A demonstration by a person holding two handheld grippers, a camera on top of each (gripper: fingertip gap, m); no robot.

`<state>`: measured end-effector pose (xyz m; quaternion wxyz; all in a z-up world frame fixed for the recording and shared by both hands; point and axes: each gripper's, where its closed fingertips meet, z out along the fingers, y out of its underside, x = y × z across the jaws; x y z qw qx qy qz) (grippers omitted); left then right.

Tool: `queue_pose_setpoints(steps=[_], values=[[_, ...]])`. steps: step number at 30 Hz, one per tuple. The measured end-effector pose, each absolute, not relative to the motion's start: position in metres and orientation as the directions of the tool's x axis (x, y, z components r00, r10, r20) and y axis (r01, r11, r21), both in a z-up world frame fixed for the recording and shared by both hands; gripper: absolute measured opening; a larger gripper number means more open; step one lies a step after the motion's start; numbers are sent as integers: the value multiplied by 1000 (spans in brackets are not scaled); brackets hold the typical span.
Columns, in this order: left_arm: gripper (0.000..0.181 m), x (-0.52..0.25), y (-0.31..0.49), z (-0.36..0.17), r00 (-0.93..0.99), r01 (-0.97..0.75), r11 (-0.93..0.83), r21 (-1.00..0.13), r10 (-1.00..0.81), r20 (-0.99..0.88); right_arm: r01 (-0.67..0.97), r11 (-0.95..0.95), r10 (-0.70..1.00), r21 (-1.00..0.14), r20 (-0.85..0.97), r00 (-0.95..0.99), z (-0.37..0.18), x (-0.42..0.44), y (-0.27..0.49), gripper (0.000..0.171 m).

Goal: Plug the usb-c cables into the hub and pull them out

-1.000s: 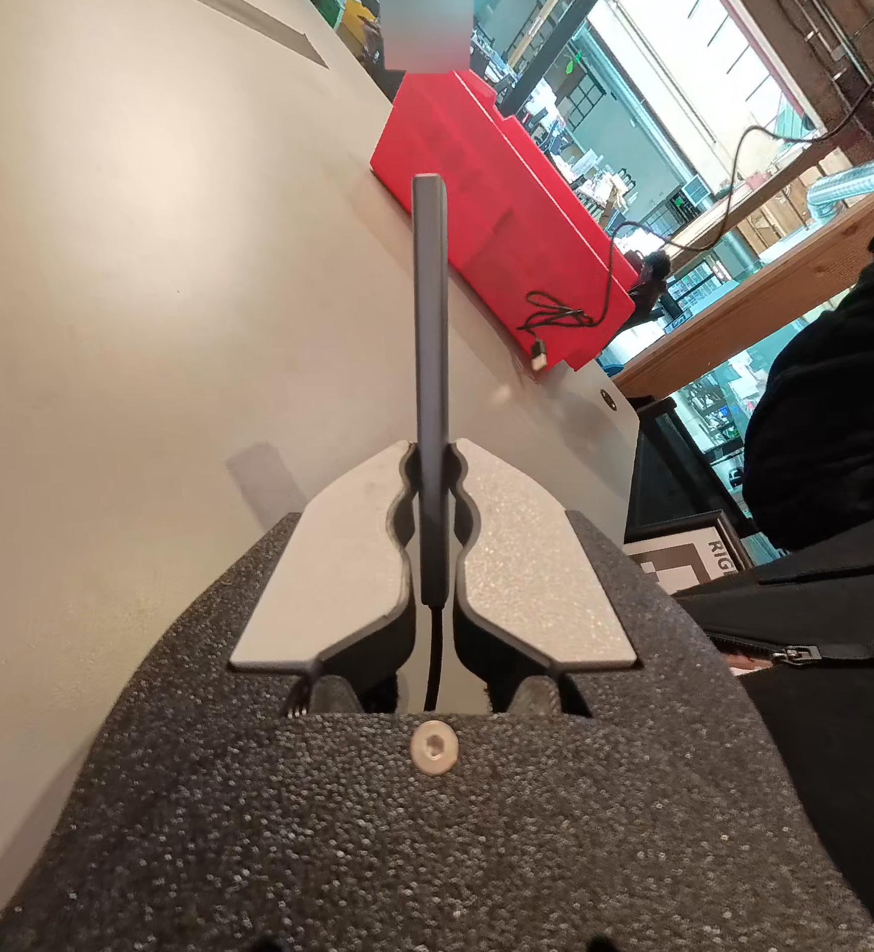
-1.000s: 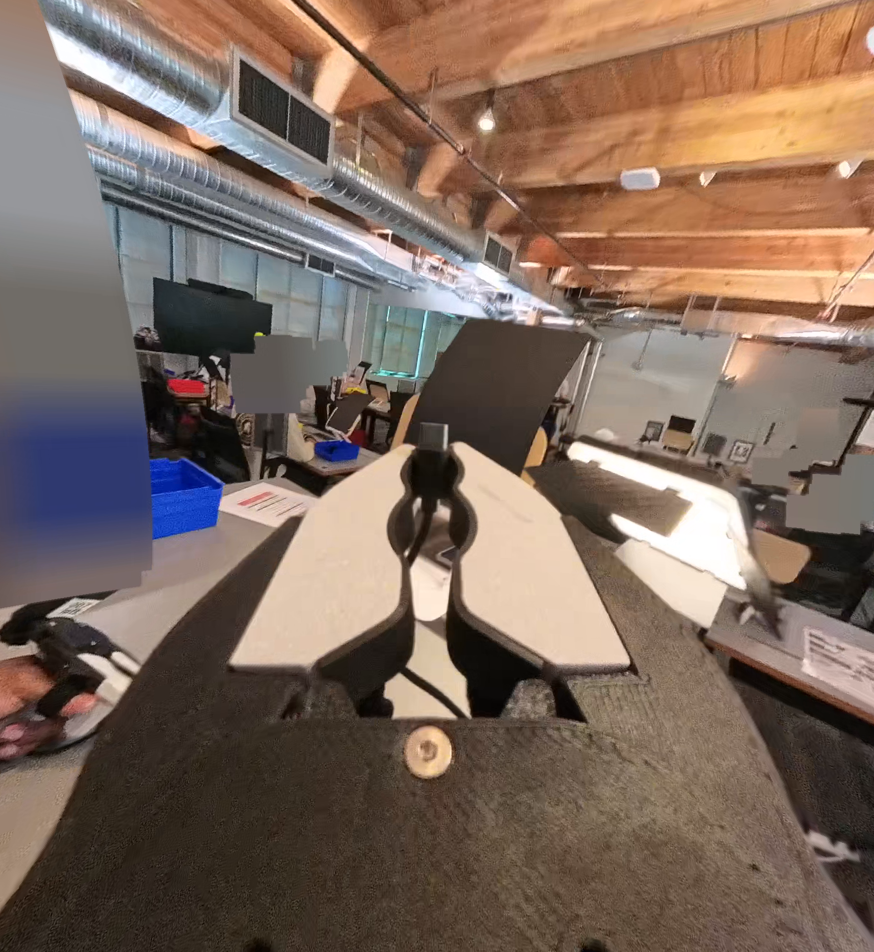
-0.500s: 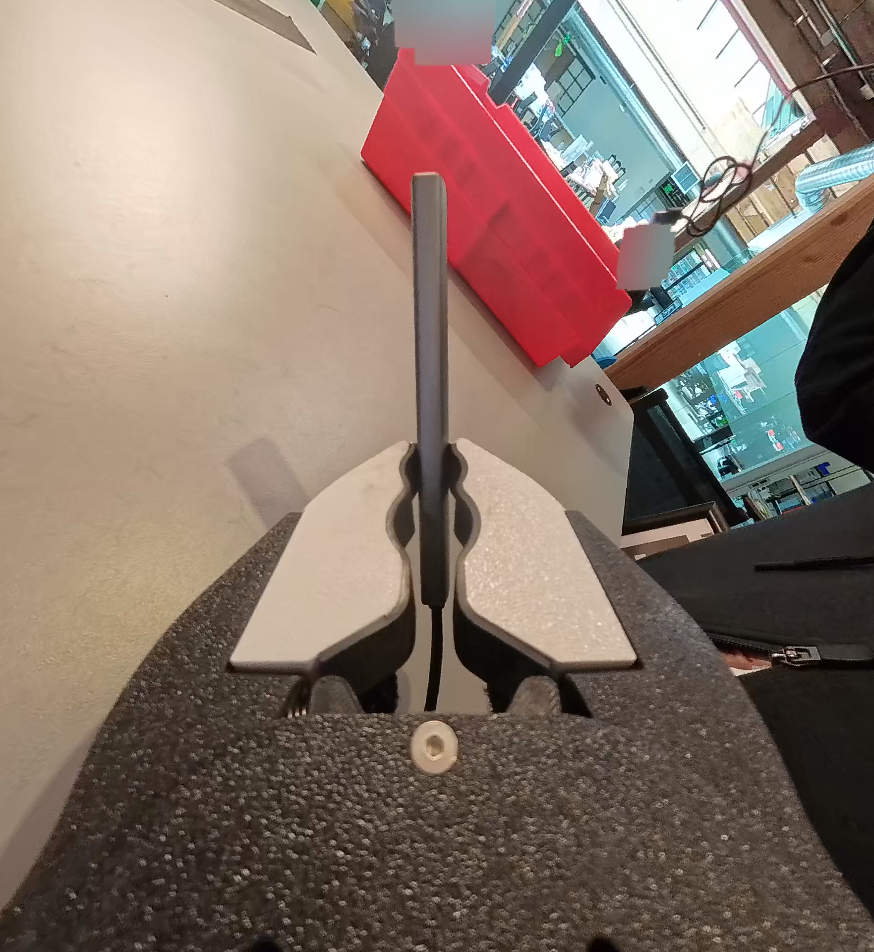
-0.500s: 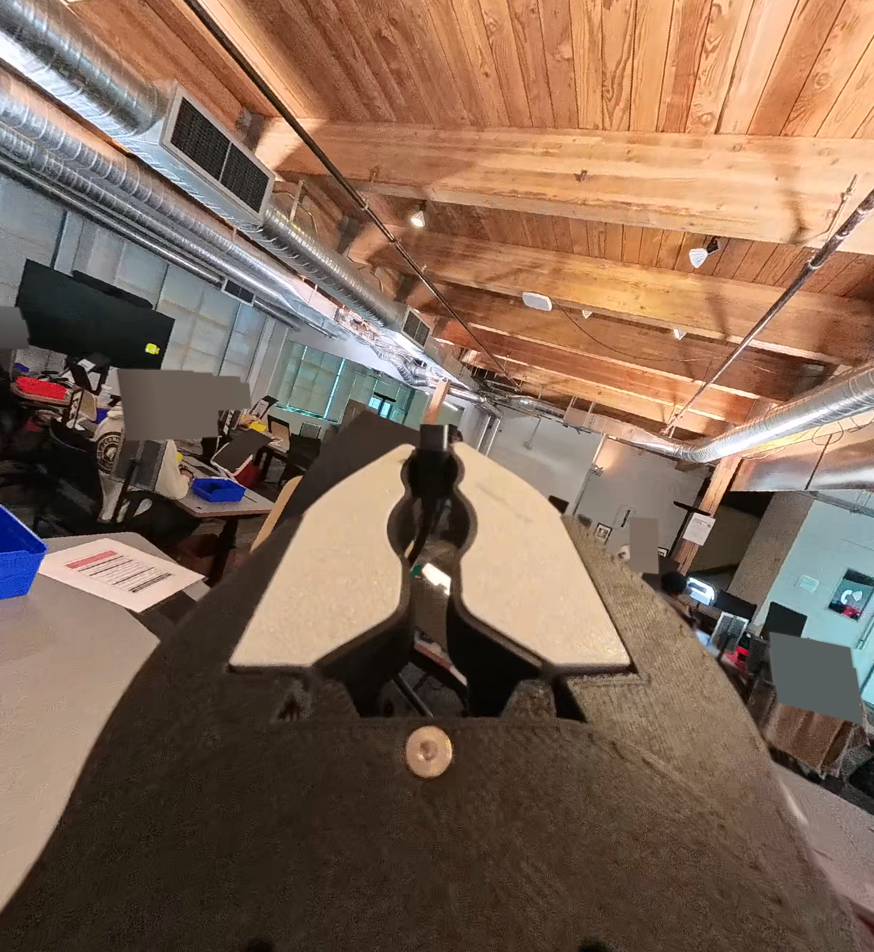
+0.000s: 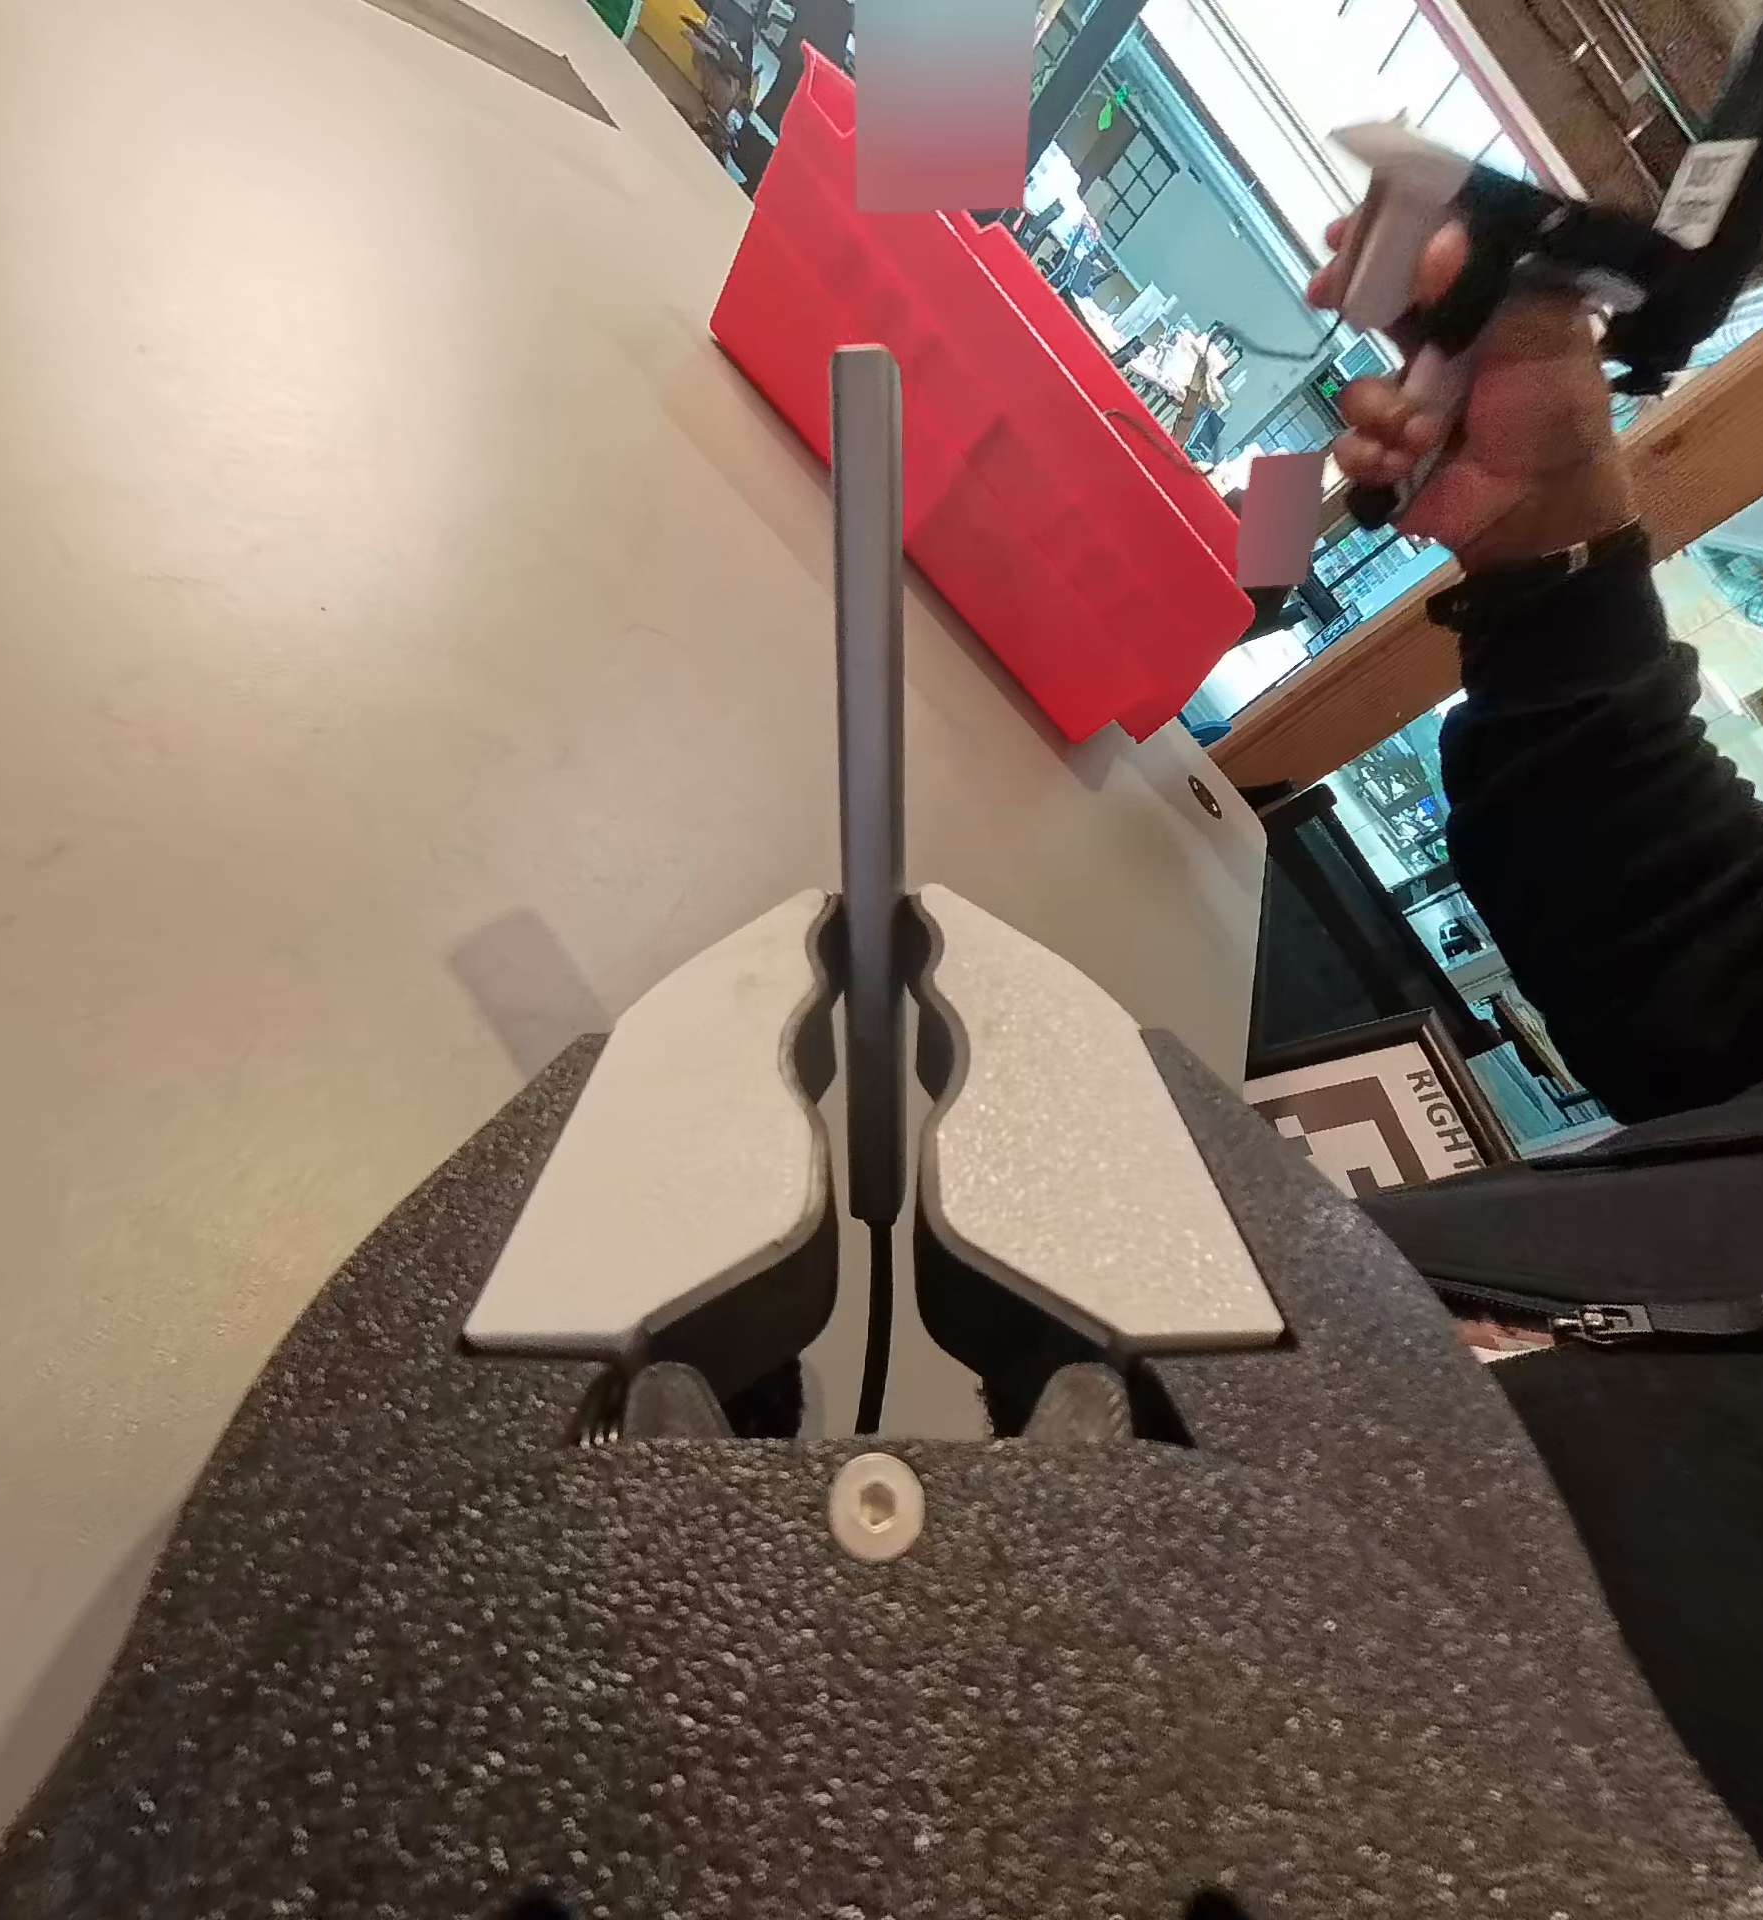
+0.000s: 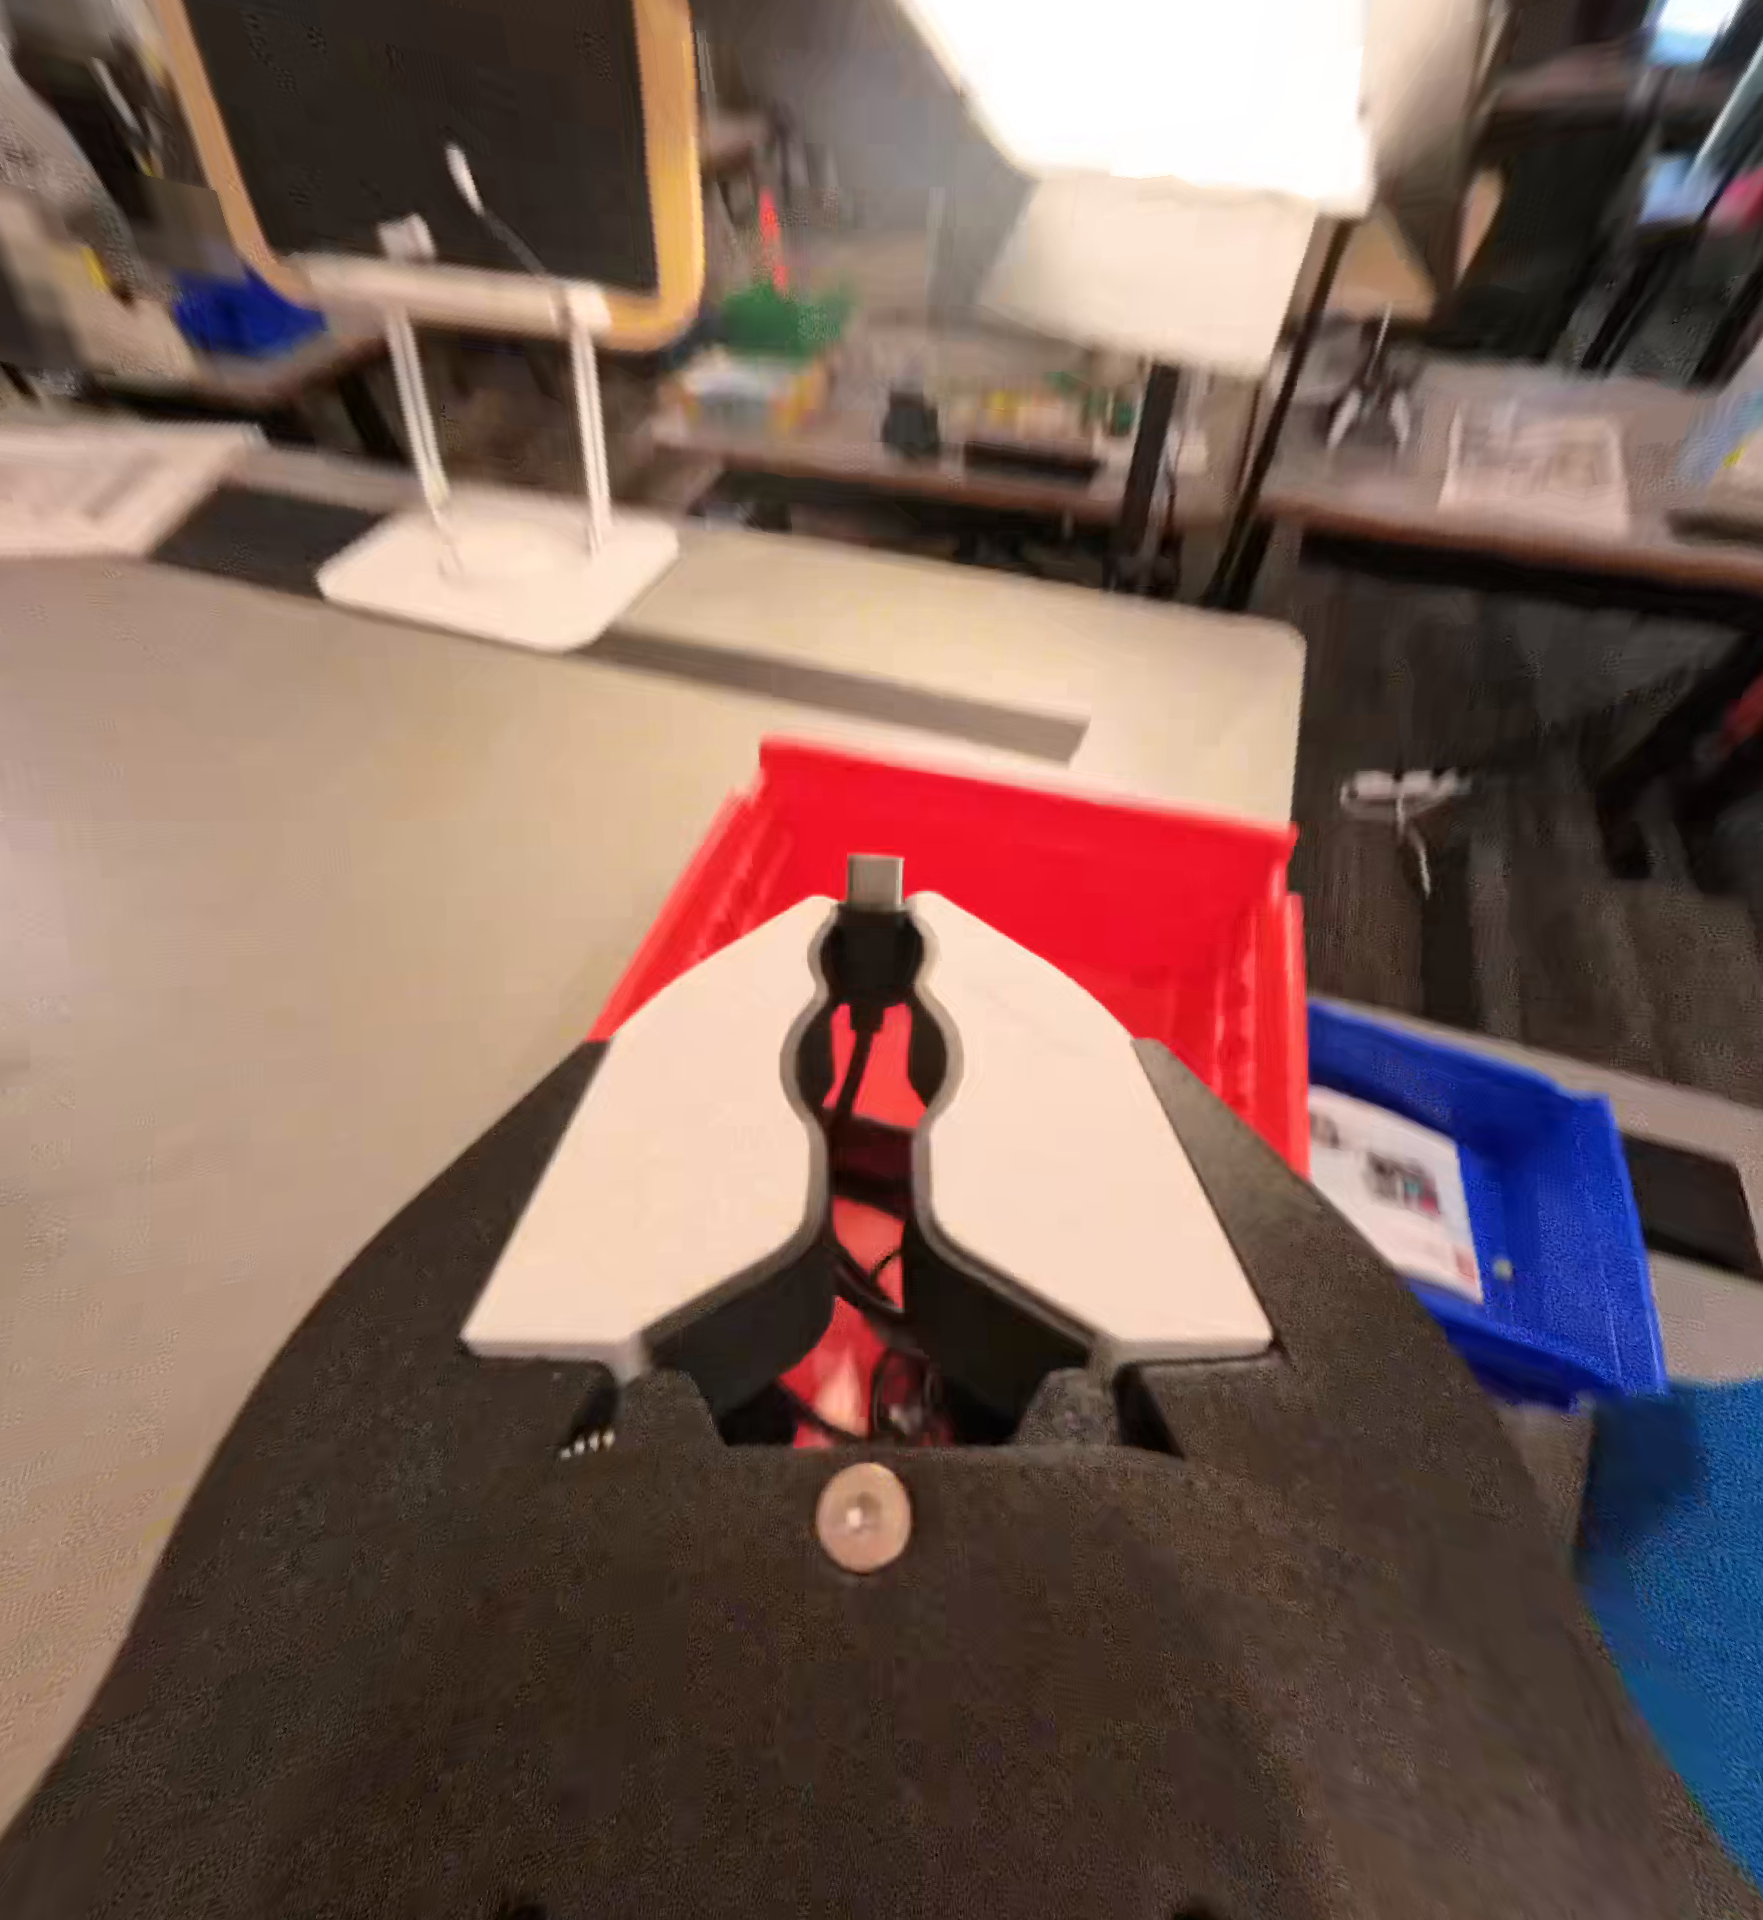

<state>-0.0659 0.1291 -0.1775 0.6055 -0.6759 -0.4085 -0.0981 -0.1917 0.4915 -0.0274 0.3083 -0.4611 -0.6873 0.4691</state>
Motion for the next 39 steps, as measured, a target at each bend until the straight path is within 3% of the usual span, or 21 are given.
queue_pose_setpoints(steps=[3,6,10,13,18,22,25,27,29,30,32,34,36,39], values=[[10,-65,130,-178,648,674,60,-737,432,628,596,229,925,-770,-19,-379,-119,-184,491,9],[10,-65,131,-178,651,674,54,-737,429,627,693,294,909,-658,-31,-415,-165,-173,482,30],[10,-63,131,-178,657,671,49,-740,423,624,564,357,858,-745,24,-513,-130,-167,457,55],[10,-62,133,-179,658,676,34,-736,421,624,443,380,822,-812,76,-565,-89,-157,437,61],[10,-53,152,-162,699,664,56,-746,308,646,309,356,717,-882,46,-695,-55,-122,366,53],[11,-30,189,-132,789,595,80,-800,135,600,349,272,501,-897,-178,-847,-80,-75,273,56],[11,-15,210,-118,845,529,71,-846,48,532,345,241,360,-907,-246,-900,-93,-49,225,60],[11,-6,220,-118,872,489,31,-872,22,489,349,183,312,-919,-282,-907,-88,-42,209,51],[11,-1,227,-123,889,458,-24,-888,18,458,350,120,280,-929,-306,-910,-79,-39,205,21],[11,-1,229,-125,893,450,-43,-892,25,450,344,105,267,-933,-307,-914,-76,-38,205,15],[17,-4,231,-121,904,427,-23,-904,38,426,323,103,275,-941,-285,-918,-72,-40,210,14],[36,-13,225,-104,930,352,58,-934,94,356,294,80,316,-953,-255,-914,-60,-49,224,11],[36,-20,203,-67,962,149,228,-962,191,194,239,59,396,-969,-197,-897,-39,-67,250,10],[18,-23,159,-29,936,-116,399,-909,351,34,129,-26,487,-991,-125,-864,17,-92,303,10]])
